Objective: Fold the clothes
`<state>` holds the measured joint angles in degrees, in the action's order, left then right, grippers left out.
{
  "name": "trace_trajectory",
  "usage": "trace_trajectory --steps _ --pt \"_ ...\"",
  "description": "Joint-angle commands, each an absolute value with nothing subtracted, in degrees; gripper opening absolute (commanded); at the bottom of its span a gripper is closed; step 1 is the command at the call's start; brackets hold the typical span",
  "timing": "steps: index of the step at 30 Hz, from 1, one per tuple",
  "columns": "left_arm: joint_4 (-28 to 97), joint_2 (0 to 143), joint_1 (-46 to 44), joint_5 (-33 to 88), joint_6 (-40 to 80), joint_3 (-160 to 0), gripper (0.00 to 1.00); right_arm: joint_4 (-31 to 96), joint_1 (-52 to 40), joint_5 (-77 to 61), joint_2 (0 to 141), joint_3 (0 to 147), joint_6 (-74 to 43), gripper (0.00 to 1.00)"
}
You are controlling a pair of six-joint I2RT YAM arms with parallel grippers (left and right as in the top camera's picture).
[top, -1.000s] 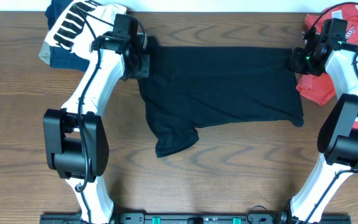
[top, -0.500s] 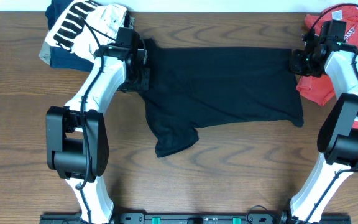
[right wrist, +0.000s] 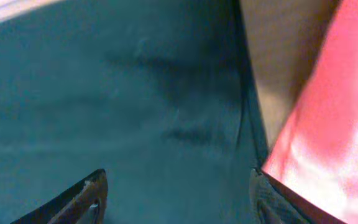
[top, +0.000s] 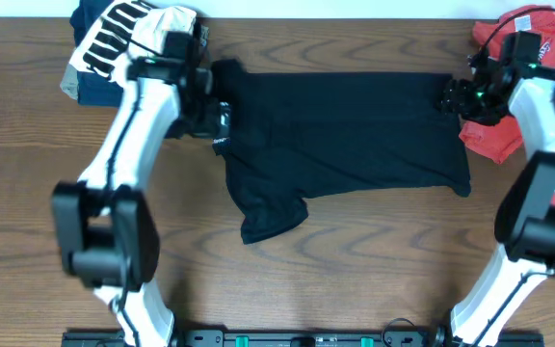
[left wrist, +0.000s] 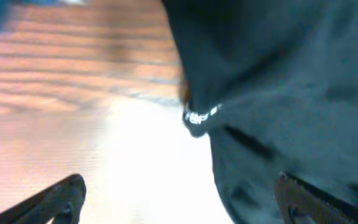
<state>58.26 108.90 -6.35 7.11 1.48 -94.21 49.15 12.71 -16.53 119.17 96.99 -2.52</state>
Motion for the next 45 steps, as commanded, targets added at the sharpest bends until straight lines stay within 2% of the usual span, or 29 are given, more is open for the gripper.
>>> trace_trajectory --steps 1,6,9,14,20,25,29,34,40,42,45 --pt "62.7 100.3 -6.7 6.4 1.8 -96.9 0.98 53.5 13.1 -17.9 110.1 97.9 -2.7 0.72" --pt "71.2 96.1 -9.1 6.5 6.3 -92.5 0.98 64.9 12.4 -12.3 107.6 97.6 -3.7 0.72" --pt "70.9 94.5 -12.4 6.5 10.0 -84.4 0.98 68.0 12.4 -12.2 107.6 95.8 -4.1 0.72" --pt "59.5 90.3 -21.7 9.0 15.8 -65.7 0.98 64.3 12.4 -12.2 107.5 89.5 -5.1 0.72" --pt "44.5 88.2 -32.2 10.1 17.3 -50.9 0.98 60.2 12.4 -12.3 107.5 86.1 -5.7 0.7" --pt "36.4 88.4 -34.3 10.1 17.9 -45.1 0.98 60.0 12.3 -12.3 107.5 86.1 -5.7 0.68" --pt "33.2 88.4 -33.5 9.8 17.9 -42.6 0.84 59.9 11.8 -12.2 107.5 86.1 -5.7 0.65" --pt "31.7 88.4 -33.1 9.1 17.9 -41.6 0.59 59.3 10.6 -12.2 107.5 86.1 -5.7 0.59" --pt "29.4 88.4 -33.1 7.3 17.9 -41.6 0.56 57.9 8.6 -12.2 107.5 86.1 -5.7 0.57" --pt "29.4 88.4 -33.1 6.6 17.9 -41.6 0.49 57.8 8.1 -11.7 107.5 86.1 -5.7 0.56" --pt "29.2 88.4 -33.0 5.8 17.9 -41.6 0.29 57.8 7.6 -11.3 107.5 86.1 -5.7 0.56"
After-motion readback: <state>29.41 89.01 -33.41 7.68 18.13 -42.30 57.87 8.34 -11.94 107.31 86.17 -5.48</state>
